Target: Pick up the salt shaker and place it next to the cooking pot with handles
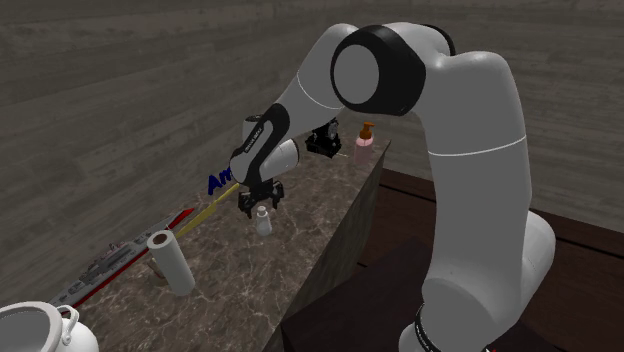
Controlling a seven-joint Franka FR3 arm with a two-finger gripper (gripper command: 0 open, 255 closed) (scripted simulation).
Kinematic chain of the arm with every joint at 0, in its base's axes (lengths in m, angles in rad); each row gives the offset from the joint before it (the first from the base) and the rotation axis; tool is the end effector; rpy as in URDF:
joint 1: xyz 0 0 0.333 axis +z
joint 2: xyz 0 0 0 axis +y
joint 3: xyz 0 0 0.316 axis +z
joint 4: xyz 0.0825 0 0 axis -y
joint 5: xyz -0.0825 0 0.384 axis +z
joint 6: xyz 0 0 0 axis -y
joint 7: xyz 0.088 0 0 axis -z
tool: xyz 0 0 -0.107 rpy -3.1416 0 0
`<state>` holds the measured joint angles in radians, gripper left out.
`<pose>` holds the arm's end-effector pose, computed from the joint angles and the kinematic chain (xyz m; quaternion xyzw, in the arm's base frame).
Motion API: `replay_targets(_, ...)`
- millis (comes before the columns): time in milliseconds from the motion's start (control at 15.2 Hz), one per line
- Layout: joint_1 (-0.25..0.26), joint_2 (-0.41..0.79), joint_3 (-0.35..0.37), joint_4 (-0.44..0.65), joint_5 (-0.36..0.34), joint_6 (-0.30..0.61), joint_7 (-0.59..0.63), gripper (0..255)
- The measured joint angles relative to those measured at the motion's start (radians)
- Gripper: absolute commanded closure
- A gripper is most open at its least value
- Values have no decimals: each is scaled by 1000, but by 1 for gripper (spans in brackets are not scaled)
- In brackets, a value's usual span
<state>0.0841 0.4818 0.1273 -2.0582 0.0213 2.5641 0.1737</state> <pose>0.5829 0.1239 0.2022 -0.9993 -0.0024 -0.0067 0.0372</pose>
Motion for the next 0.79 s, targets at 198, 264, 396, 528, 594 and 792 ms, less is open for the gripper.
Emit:
replay_targets(198,0,0,0,0,0,0,0,0)
replay_targets(264,0,0,0,0,0,0,0,255)
replay_targets(396,0,0,0,0,0,0,0,255)
replay_targets(528,0,0,0,0,0,1,0,255)
replay_targets(594,0,0,0,0,0,1,0,255)
replay_targets(792,0,0,0,1,0,0,0,255)
